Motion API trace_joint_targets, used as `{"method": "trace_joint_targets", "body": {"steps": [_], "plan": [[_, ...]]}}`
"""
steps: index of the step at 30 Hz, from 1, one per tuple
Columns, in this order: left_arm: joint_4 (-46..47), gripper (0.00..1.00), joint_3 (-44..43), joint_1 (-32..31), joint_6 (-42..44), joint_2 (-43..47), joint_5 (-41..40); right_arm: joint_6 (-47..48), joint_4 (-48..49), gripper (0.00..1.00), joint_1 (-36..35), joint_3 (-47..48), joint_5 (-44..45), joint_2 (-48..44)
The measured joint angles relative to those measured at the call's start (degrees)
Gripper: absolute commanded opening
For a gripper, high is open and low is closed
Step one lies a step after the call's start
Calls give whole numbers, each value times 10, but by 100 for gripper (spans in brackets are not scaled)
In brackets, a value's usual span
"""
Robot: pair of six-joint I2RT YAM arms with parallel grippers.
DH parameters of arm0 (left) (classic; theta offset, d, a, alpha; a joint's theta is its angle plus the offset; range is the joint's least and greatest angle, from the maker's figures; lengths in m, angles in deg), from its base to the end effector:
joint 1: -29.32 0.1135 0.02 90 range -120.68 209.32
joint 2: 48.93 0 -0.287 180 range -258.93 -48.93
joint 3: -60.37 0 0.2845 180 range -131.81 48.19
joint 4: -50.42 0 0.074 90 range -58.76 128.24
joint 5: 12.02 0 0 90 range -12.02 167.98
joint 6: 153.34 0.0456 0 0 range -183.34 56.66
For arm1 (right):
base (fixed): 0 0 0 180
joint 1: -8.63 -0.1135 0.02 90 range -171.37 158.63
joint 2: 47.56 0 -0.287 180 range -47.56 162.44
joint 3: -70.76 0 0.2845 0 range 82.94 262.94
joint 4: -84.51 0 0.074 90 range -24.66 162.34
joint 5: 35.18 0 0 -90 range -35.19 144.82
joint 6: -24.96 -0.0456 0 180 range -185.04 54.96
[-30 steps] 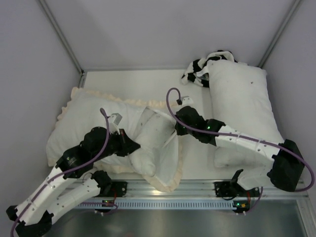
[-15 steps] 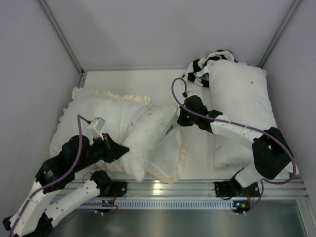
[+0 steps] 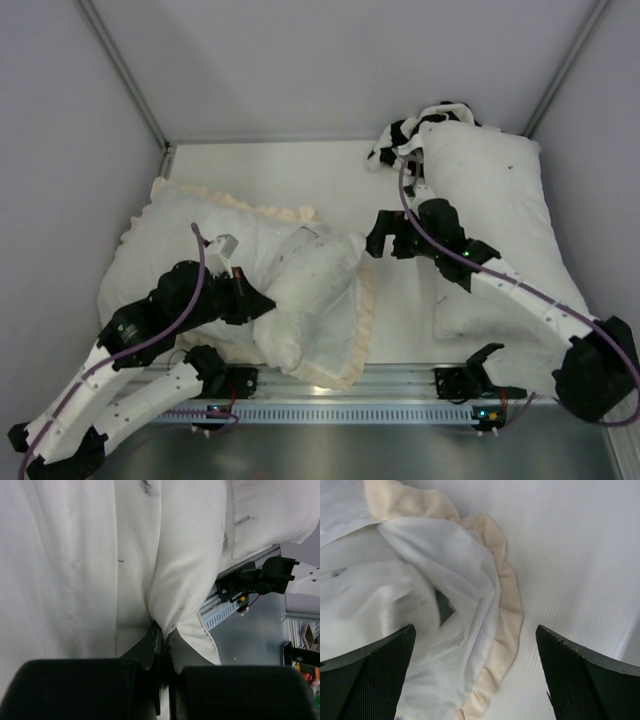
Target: Remove the pillowcase from the pillow
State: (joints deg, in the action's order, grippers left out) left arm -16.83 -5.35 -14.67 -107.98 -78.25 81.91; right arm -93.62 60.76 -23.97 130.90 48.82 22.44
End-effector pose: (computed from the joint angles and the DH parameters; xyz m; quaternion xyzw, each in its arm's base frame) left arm 0.0707 -0.0726 0.3616 0.0120 0.8693 -0.3659 0.3321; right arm 0.2515 0.1665 0.2684 -0.0556 0.8787 0.2798 0.3827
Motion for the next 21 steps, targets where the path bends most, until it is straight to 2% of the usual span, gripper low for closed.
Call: {"method": "trace_joint_targets", "body": {"steps": [3, 7, 14, 17, 21], "plan": [[47, 0, 22, 0, 7, -54, 22, -5, -4, 100, 21, -38, -37, -86], [121, 0, 35, 0, 17, -145, 46, -13, -19, 99, 39, -75, -103, -129], [229, 0, 1, 0, 34, -333, 73, -62, -57, 100, 39, -157, -204, -291], [267, 0, -17, 0, 38, -374, 82, -89, -41, 99, 39, -168, -249, -332], [304, 0, -37, 0, 38, -418, 93, -121, -10, 100, 33, -196, -292, -324]]}}
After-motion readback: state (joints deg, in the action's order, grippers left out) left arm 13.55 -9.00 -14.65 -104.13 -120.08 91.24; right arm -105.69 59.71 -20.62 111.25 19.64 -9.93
